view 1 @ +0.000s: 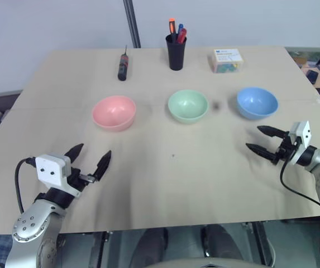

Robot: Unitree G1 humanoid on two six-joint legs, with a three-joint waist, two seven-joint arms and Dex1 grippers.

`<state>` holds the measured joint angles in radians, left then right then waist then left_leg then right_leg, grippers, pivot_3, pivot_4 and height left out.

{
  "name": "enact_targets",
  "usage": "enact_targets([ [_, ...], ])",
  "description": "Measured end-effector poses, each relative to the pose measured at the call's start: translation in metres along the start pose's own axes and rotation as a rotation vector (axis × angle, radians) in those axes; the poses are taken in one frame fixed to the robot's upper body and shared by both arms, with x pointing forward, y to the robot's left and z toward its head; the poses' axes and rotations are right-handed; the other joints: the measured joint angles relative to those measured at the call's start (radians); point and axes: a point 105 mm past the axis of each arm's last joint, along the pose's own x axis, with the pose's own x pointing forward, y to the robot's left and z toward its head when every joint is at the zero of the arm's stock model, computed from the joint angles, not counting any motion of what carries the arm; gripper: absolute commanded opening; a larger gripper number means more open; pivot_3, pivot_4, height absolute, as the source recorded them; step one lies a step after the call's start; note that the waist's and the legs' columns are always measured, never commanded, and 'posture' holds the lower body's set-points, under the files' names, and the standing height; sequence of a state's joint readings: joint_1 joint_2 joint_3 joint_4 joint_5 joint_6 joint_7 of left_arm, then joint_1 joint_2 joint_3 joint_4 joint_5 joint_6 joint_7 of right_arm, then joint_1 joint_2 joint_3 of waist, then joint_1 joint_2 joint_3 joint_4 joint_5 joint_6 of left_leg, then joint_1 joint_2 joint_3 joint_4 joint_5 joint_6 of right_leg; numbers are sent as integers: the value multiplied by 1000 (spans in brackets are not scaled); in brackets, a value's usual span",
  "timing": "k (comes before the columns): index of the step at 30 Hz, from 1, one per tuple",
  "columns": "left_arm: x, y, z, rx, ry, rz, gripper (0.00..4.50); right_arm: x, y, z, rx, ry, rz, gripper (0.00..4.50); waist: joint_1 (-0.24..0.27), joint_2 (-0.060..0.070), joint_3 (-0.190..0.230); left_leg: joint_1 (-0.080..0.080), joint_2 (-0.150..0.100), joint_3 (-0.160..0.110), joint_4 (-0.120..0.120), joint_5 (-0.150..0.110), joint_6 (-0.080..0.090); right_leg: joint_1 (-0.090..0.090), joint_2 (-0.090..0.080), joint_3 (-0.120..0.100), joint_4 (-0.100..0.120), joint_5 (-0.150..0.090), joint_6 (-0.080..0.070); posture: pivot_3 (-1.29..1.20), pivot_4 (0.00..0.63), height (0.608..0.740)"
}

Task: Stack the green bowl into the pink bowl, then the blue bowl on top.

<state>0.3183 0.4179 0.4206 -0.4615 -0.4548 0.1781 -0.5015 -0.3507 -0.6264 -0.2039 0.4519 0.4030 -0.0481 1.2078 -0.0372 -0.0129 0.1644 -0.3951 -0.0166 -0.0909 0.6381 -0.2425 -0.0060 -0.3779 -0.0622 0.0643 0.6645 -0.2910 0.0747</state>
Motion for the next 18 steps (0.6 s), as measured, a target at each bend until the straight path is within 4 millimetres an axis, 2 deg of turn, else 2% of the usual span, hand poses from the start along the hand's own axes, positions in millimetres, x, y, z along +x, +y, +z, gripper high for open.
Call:
enact_targets([
  [18,-2,-3,-4,-10,10,-18,4456,-1,-2,0,23,9,-21,4434,0,0,0,0,0,0,0,0,0,0,0,0,0,0,0,0,150,740],
])
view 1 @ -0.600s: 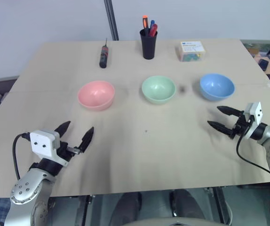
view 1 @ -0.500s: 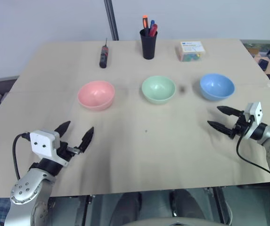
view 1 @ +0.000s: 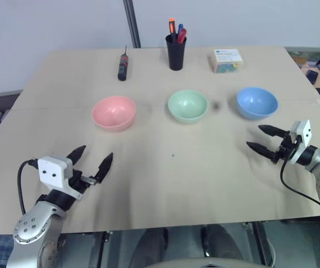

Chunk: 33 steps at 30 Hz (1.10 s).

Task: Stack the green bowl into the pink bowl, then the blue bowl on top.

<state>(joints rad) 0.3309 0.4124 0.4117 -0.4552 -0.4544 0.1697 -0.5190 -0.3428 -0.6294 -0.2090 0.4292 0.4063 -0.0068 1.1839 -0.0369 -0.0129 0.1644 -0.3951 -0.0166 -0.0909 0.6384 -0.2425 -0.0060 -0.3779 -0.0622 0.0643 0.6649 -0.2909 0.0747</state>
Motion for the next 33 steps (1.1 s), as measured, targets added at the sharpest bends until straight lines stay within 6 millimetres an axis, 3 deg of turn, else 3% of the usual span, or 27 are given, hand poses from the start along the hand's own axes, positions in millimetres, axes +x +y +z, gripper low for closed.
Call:
enact_targets([
  [10,5,1,0,-1,2,-1,4456,0,8,5,-34,-5,26,4434,1,0,0,0,0,0,0,0,0,0,0,0,0,0,0,0,150,740],
  [15,19,5,-1,23,61,19,4456,8,20,25,-97,-53,80,4434,0,0,0,0,0,-1,1,0,0,0,0,0,2,0,0,0,150,740],
  [23,72,16,29,218,109,68,4456,30,54,54,-132,-93,214,4434,3,0,0,0,-4,-4,5,0,0,0,0,-1,8,0,0,0,150,740],
  [33,125,11,11,306,230,8,4456,42,82,73,-205,-127,317,4434,1,0,0,-1,-6,-10,7,0,0,-1,0,-3,10,0,0,0,150,740],
])
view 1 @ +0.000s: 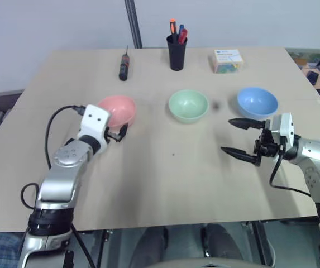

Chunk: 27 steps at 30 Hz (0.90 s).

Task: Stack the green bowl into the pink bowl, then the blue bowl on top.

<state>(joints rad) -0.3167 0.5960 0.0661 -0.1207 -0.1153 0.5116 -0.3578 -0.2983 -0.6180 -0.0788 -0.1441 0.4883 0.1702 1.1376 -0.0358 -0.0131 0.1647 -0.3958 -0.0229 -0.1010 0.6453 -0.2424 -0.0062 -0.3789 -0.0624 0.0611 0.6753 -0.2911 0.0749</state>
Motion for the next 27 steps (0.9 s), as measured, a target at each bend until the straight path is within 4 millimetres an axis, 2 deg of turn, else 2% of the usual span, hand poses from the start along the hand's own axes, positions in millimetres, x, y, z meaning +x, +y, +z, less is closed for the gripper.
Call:
enact_targets([
  [5,7,0,4,37,-17,-23,4456,1,0,3,-7,-7,-12,4434,0,0,0,-1,0,-1,0,0,0,0,0,0,0,0,0,0,150,740],
  [8,7,-1,-2,57,2,-46,4456,0,2,0,-1,-1,-22,4434,0,0,0,-1,0,-1,0,0,0,0,-1,0,0,0,0,0,150,740],
  [13,8,-2,-11,79,31,-64,3119,-2,3,0,-6,7,-22,4500,1,0,0,-1,0,-1,1,0,0,0,-1,-1,1,0,0,0,150,740],
  [14,8,-2,-11,82,31,-69,2653,-2,3,0,-5,9,-22,4500,1,0,0,-1,0,-1,1,0,0,0,-1,-1,1,0,0,0,150,740],
  [15,8,-3,-10,84,32,-71,2404,-2,3,0,-6,10,-21,4500,1,0,0,-1,0,-1,1,0,0,0,-1,-1,1,0,0,0,150,740],
  [20,10,-4,-12,82,46,-97,176,-4,3,0,-12,20,-20,4500,0,0,0,-1,0,-1,1,0,0,0,-1,-1,1,0,0,0,150,740],
  [21,10,-4,-12,84,47,-98,16,-4,3,0,-12,20,-20,4500,-1,0,0,-1,0,-1,1,0,0,0,-1,-1,1,0,0,0,150,740],
  [27,12,-6,-8,83,42,-125,16,-6,2,0,-17,24,-22,4500,1,0,0,-1,0,-1,2,0,0,0,-1,-1,2,0,0,0,150,740],
])
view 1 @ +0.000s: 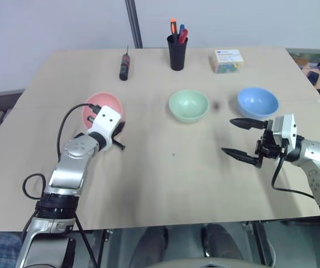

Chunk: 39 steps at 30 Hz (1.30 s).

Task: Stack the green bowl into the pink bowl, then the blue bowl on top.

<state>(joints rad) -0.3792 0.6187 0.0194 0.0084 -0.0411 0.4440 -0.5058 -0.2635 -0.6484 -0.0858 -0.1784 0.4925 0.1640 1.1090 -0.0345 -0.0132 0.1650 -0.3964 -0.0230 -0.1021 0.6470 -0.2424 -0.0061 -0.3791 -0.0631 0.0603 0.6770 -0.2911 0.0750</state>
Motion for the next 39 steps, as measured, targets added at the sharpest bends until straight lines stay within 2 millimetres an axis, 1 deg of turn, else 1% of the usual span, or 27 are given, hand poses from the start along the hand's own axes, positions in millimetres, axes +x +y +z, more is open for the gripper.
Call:
enact_targets([
  [2,1,-4,4,2,-4,-32,16,0,0,0,-2,0,0,4500,2,0,0,0,0,0,0,0,0,0,0,0,0,0,0,0,150,740],
  [5,1,-25,17,32,-34,-134,16,0,0,0,-5,-2,0,4500,5,0,0,-1,0,-1,1,0,0,0,0,-1,0,0,0,0,150,740],
  [6,1,-38,24,48,-51,-195,16,0,0,1,-6,-2,1,4500,7,0,0,-1,0,-1,1,0,0,0,0,-1,0,0,0,0,150,740],
  [8,-3,-75,49,121,-112,-369,16,0,0,1,-10,-4,1,4500,12,0,0,-2,-1,-1,1,0,0,0,0,-1,0,0,0,0,150,740],
  [10,-11,-100,68,192,-166,-486,16,0,0,1,-11,-4,0,4500,13,0,1,-2,0,0,1,0,0,0,0,-1,0,0,0,0,150,740],
  [11,-15,-108,72,234,-174,-532,16,-1,0,1,-11,-4,-1,4500,10,0,1,-1,0,0,1,0,0,0,1,-1,0,0,0,0,150,740],
  [12,-17,-112,73,258,-173,-556,16,-1,0,1,-11,-4,-1,4500,7,0,1,-1,0,0,1,0,0,0,1,-1,0,0,0,0,150,740],
  [14,-24,-130,71,340,-151,-675,16,-1,-1,0,-9,-3,-4,4500,2,1,1,-1,0,2,1,0,0,0,1,-1,1,0,0,0,150,740],
  [15,-26,-134,70,351,-151,-701,16,-1,-1,0,-9,-4,-4,4500,2,1,1,-1,0,2,1,0,0,0,1,-1,1,0,0,0,150,740],
  [18,-34,-160,67,424,-137,-864,16,-1,-1,0,-10,-4,-6,4500,1,1,2,-2,0,4,2,0,0,1,1,-1,0,0,0,0,150,740],
  [21,-44,-167,67,517,-137,-963,16,-1,-1,0,-10,-4,-10,4500,-2,1,2,-2,0,4,2,0,0,1,1,-2,0,0,0,0,150,740],
  [22,-47,-169,67,535,-138,-989,739,-1,-1,0,-10,-4,-10,4500,-2,1,2,-2,0,4,2,0,0,1,1,-2,0,0,0,0,150,740],
  [25,-52,-177,66,559,-147,-1048,1579,-1,-1,-1,-6,-1,-16,4500,-1,1,2,-2,0,4,2,0,0,1,1,-2,0,0,0,0,150,740],
  [26,-52,-178,67,558,-151,-1049,2120,-2,-1,-2,-2,2,-20,4500,-1,1,2,-2,0,4,2,0,0,1,1,-2,0,0,0,0,150,740],
  [27,-52,-178,67,558,-153,-1050,2249,-2,-1,-3,-1,3,-23,4500,-1,1,2,-2,0,4,2,0,0,1,1,-2,0,0,0,0,150,740],
  [29,-52,-178,68,559,-156,-1051,2991,-2,-1,-3,0,3,-26,4500,-2,1,2,-2,0,4,2,0,0,1,1,-2,1,0,0,0,150,740],
  [30,-52,-178,70,554,-162,-1048,3241,-2,-1,-3,0,3,-27,4500,-3,1,2,-2,0,3,2,0,0,1,1,-2,1,0,0,0,150,740],
  [31,-52,-178,71,548,-169,-1043,3708,-2,-1,-3,1,3,-28,4500,-3,1,2,-2,0,3,2,0,0,1,1,-2,1,0,0,0,150,740],
  [32,-51,-177,72,542,-174,-1039,3928,-2,-1,-3,1,3,-28,4500,-3,1,3,-2,0,3,2,0,0,1,1,-2,1,0,0,0,150,740],
  [33,-50,-173,76,530,-185,-1018,4325,-2,-1,-3,1,3,-28,4500,-3,1,3,-2,0,3,2,0,0,1,1,-2,1,0,0,0,150,740],
  [34,-49,-167,81,502,-196,-986,4439,-2,-1,-3,1,3,-28,4500,-3,1,3,-2,0,3,2,0,0,1,1,-2,1,0,0,0,150,740],
  [36,-47,-157,87,465,-211,-938,4439,-2,-1,-3,0,3,-27,4500,-3,1,3,-2,0,3,2,0,0,1,1,-2,1,0,0,0,150,740],
  [38,-44,-144,96,385,-248,-862,4439,-2,-2,-2,-4,0,-22,4500,-3,1,3,-2,0,1,2,0,0,1,1,-2,0,0,0,0,150,740],
  [39,-43,-142,98,370,-256,-849,4439,-1,-2,-2,-4,0,-21,4500,-3,1,3,-1,0,1,2,0,0,1,1,-2,1,0,0,0,150,740],
])
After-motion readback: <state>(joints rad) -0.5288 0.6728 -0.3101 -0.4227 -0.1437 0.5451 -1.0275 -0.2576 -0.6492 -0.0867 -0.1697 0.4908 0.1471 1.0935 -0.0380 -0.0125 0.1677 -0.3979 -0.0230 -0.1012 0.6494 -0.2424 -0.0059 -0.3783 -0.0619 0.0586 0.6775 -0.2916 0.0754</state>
